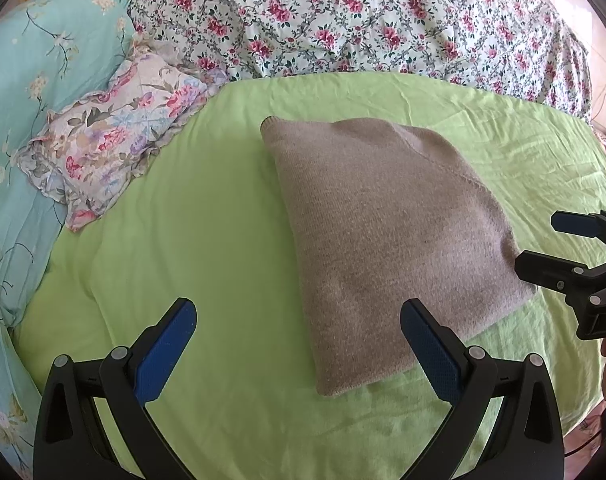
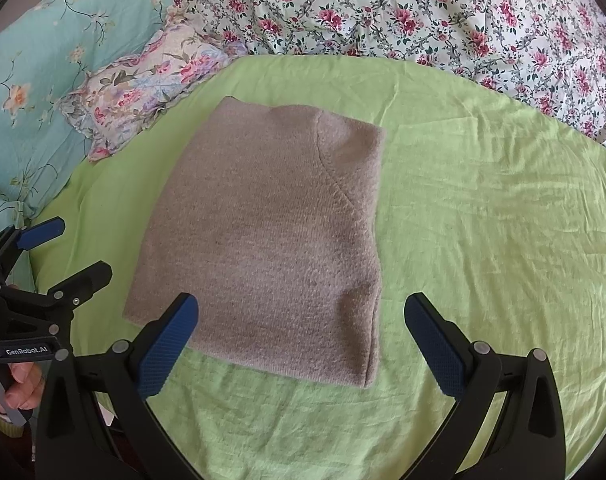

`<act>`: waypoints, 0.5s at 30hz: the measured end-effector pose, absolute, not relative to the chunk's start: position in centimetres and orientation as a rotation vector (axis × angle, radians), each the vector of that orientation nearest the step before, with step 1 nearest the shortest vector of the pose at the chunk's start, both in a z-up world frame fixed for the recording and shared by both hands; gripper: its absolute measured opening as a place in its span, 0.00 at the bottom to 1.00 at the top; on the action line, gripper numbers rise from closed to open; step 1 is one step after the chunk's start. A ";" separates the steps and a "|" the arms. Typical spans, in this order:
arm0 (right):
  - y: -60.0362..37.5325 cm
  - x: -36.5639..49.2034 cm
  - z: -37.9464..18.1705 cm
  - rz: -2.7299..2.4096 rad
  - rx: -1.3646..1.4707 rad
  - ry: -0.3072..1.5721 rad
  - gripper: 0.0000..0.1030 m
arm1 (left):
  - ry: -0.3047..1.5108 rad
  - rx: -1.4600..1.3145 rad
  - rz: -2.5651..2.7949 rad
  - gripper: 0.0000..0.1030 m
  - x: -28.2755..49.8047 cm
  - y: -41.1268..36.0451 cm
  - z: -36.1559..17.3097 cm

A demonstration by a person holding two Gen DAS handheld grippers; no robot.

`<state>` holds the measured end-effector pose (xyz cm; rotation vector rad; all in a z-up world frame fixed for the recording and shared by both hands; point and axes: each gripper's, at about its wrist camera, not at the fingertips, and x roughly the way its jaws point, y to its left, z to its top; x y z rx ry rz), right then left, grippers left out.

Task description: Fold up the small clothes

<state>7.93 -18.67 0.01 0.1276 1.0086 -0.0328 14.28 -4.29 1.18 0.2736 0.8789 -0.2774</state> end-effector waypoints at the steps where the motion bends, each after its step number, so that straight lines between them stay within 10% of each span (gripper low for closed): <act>1: -18.6 8.1 0.1 -0.033 0.125 1.008 1.00 | 0.879 0.274 -0.278 0.99 14.4 -4.3 1.2; 15: -18.2 8.4 0.2 -0.031 0.124 1.006 1.00 | 0.876 0.271 -0.279 0.99 14.7 -4.5 1.6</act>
